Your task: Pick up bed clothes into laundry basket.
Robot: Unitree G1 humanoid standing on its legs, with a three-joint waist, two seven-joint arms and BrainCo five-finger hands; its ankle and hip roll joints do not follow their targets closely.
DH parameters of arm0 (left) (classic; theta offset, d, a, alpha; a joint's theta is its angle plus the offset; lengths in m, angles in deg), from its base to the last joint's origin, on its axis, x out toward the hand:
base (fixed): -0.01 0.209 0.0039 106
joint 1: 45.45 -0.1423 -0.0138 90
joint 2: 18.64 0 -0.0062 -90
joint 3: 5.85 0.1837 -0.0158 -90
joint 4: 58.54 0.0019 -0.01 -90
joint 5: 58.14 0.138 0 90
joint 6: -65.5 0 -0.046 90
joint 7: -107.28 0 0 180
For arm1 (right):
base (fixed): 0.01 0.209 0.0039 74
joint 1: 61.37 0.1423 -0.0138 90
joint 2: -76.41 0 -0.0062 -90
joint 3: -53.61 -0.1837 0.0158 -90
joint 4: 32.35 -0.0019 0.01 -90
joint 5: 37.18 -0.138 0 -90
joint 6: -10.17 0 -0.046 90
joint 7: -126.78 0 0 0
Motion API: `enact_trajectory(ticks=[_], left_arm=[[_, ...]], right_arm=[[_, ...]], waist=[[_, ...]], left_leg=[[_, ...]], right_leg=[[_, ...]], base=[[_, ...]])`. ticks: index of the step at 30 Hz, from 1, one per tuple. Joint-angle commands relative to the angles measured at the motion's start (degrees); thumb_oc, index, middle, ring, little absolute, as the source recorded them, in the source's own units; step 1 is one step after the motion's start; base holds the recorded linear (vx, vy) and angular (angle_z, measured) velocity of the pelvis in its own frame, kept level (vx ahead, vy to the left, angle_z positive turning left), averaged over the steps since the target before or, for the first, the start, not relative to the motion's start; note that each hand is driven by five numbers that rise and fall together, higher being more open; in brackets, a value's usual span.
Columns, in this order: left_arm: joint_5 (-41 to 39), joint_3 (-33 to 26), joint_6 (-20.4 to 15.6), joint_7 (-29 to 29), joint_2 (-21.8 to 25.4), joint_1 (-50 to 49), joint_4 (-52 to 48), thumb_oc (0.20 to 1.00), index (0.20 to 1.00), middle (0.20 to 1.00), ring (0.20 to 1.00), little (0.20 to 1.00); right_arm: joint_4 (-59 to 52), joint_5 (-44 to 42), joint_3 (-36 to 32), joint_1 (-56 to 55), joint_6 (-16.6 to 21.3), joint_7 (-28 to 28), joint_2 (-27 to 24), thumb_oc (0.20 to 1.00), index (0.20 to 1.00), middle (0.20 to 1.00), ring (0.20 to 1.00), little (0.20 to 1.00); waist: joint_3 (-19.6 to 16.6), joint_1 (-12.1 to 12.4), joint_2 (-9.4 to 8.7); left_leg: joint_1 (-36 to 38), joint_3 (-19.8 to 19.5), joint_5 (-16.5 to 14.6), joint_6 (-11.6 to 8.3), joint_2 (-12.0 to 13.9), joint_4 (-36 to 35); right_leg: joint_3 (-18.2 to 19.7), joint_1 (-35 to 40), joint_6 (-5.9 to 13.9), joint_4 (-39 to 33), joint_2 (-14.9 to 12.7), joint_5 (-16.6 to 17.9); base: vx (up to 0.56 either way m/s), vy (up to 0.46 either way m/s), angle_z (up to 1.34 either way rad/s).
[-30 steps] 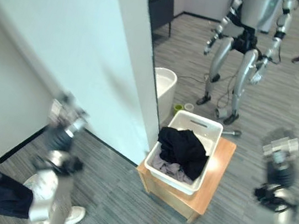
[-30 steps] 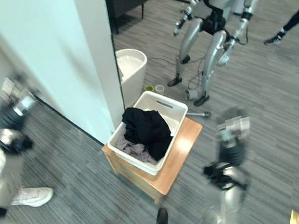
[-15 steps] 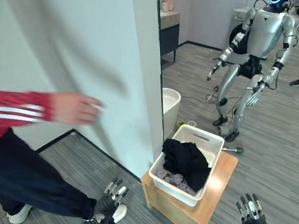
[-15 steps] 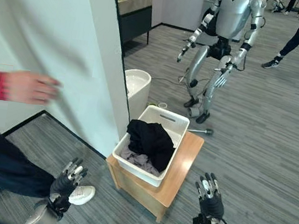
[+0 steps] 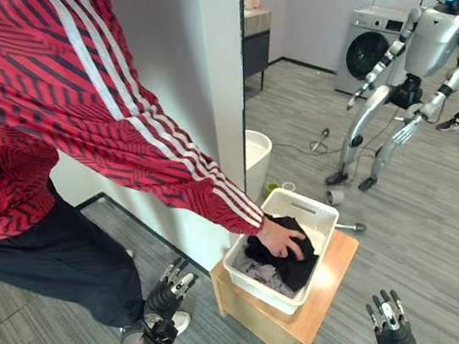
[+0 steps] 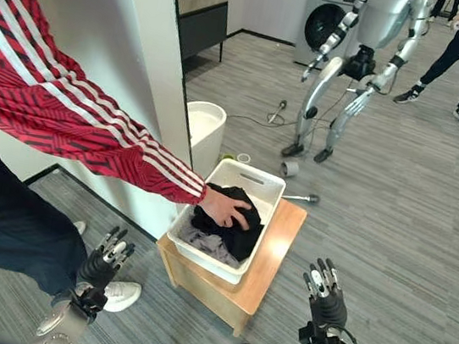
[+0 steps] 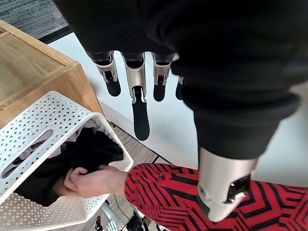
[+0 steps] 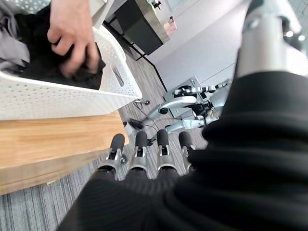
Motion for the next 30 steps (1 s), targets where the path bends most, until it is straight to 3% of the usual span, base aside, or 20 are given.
enact_trajectory(ticks=[1,27,30], left_arm=[[1.43,-1.62,-4.06,-0.07,3.90,3.43,-2.78,1.000,1.000,1.000,1.000,1.000],[1.22,-3.18,-4.98,-1.02,4.39,3.94,-3.26,1.000,1.000,1.000,1.000,1.000],[1.32,-4.79,-5.51,-1.54,5.10,4.39,-3.75,1.000,1.000,1.000,1.000,1.000]], right_arm=[[-3.23,1.01,0.14,3.24,3.61,0.48,-0.20,1.000,1.000,1.000,1.000,1.000],[-2.78,1.40,1.72,4.59,3.29,0.49,-0.75,1.000,1.000,1.000,1.000,1.000],[-2.48,1.73,1.92,6.09,3.32,0.18,-0.94,1.000,1.000,1.000,1.000,1.000]], waist=[[1.44,-0.51,-1.17],[1.40,0.34,-1.43],[2.34,1.44,-0.91]], left_leg=[[-1.17,-2.06,3.16,-2.14,3.51,0.95],[-1.52,-1.92,2.27,-1.21,2.10,1.11],[-2.41,-2.16,1.05,-0.24,1.87,3.89]], right_leg=[[-1.16,3.30,0.65,5.35,-2.71,-6.33],[-0.07,2.14,1.75,4.77,-3.91,-4.61],[0.10,-0.35,2.14,11.14,-4.93,-5.50]], base=[[0.00,0.000,0.00],[0.00,0.007,-0.02],[-0.11,0.036,-0.10]])
